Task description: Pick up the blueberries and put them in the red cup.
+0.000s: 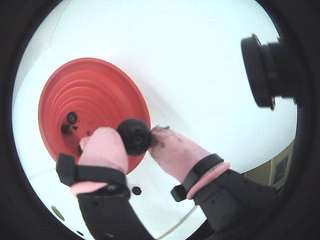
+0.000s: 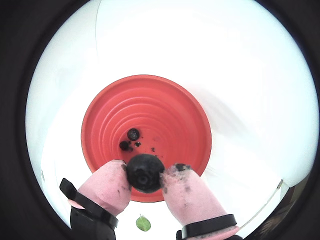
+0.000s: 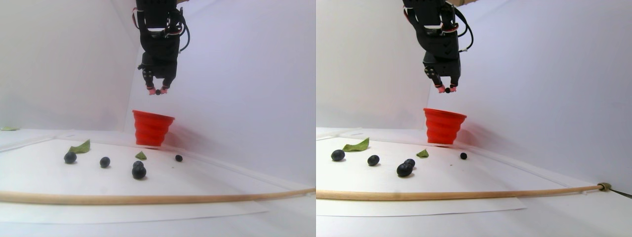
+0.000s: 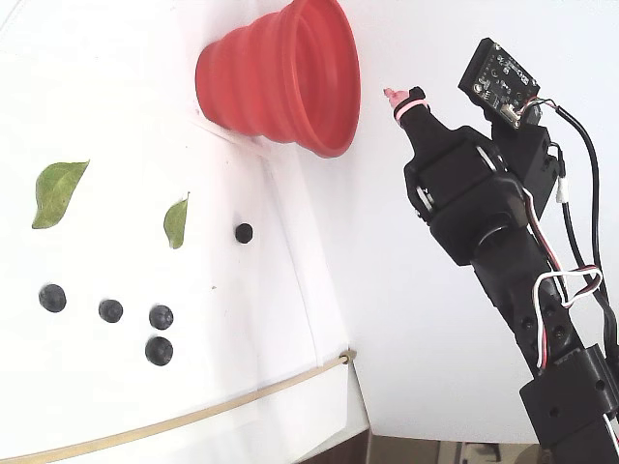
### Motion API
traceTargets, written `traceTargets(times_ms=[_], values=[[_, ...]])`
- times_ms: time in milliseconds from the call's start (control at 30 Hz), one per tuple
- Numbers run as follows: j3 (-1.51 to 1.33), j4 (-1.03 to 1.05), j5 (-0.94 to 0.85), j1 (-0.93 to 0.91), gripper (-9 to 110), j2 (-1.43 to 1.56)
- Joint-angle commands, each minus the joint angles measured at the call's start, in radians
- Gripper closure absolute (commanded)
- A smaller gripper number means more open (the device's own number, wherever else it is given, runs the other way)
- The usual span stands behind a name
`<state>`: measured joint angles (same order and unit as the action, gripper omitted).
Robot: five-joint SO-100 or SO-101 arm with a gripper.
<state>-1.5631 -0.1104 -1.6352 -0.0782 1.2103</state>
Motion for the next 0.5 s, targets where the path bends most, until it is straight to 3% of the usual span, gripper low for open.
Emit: traceTargets(times_ms=[0,300,467], values=[[0.12,-0.005,-0.009,-0.015,90,0.026],[0.163,-0.005,-0.005,-0.021,90,-0.025],[0.167,-0.006,0.002,-0.028,81,-0.032]])
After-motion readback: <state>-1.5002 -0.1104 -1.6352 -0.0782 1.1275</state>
